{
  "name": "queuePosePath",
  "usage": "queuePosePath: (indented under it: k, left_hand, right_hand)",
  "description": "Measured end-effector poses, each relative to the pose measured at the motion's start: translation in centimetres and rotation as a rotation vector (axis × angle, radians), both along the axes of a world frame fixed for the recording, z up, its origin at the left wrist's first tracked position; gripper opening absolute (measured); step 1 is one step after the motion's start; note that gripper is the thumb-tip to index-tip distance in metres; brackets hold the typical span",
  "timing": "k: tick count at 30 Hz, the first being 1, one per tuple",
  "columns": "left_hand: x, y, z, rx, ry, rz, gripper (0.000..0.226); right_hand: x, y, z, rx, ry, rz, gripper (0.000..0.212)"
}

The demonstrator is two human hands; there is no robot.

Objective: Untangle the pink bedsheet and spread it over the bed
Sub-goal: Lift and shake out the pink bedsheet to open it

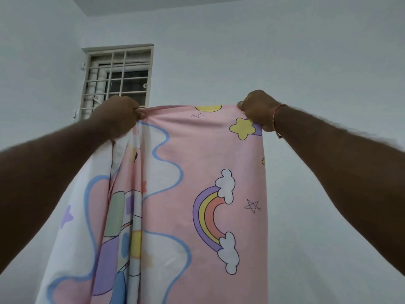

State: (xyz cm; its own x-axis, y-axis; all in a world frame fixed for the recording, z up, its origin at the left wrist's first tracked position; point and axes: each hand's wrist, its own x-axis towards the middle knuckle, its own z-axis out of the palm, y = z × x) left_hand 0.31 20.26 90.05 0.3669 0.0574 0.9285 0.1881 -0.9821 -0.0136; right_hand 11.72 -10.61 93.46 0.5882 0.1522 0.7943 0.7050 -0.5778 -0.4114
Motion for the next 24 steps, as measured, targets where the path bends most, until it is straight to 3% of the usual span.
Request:
queuePosePath:
  k: [5,8,12,15,19,22,24]
  left_hand:
    - [-0.5,0.0,-0.7,-0.077,0.141,-0.141,0.034]
    - [0.8,-0.6,-5.3,-0.178,0.216,-0.356,0.029]
    - [4.4,-2.7,-18.5,-0.166,0.514,-0.657,0.029]
    - [5.6,-5.8,-31.5,-0.146,0.739,-0.777,0.022]
    - [2.8,-10.0,-48.3,-0.476,0.89,-0.883,0.02]
    - [-0.5,-12.2,-56.2,-0.709,0.898,-0.93,0.025]
    - [-2.2,-13.2,-59.5,-0.798,0.926,-0.988,0.031]
  right_hand:
    - [-1.0,-1.1,-2.1,0.059,0.123,0.322,0.02]
    - [0.1,-0.6,-8.1,0.13,0.193,0.466,0.022]
    - [2.7,2.7,-24.8,0.001,0.341,0.477,0.022]
    - [0.9,4.3,-40.0,0.053,0.742,0.598,0.029]
    - [-4.7,3.7,-56.2,0.291,1.171,0.606,0.023]
    - [-8.7,1.8,-62.7,0.373,1.361,0.546,0.01]
    - [-10.6,0.8,-65.6,0.403,1.446,0.522,0.02]
